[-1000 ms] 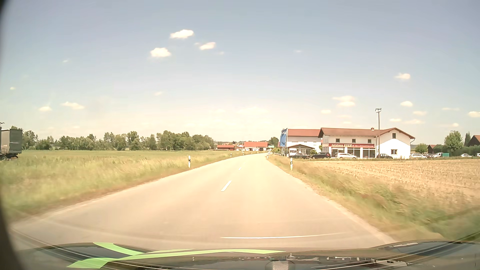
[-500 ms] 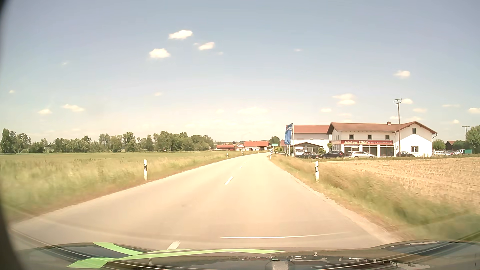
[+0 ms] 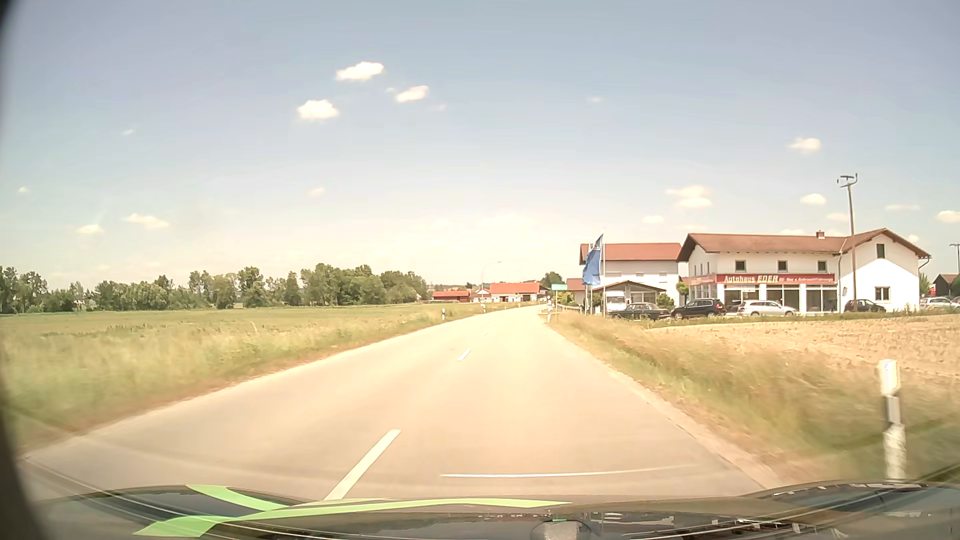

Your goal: Follow the waypoints while adhering to traffic rules and regulations

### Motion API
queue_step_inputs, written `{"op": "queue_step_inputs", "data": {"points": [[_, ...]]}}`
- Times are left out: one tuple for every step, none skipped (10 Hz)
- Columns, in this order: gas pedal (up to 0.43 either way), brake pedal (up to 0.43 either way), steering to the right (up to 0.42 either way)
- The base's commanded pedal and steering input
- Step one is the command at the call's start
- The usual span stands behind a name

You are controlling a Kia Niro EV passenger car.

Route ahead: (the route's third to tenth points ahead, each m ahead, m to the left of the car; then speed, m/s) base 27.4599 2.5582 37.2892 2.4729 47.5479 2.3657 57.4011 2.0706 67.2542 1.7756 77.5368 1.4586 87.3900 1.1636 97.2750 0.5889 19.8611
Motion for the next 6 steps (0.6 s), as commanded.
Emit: {"op": "queue_step_inputs", "data": {"points": [[0.189,0.0,-0.001],[0.22,0.0,-0.001],[0.22,0.0,-0.002],[0.22,0.0,-0.001],[0.22,0.0,-0.001],[0.22,0.0,-0.001]]}}
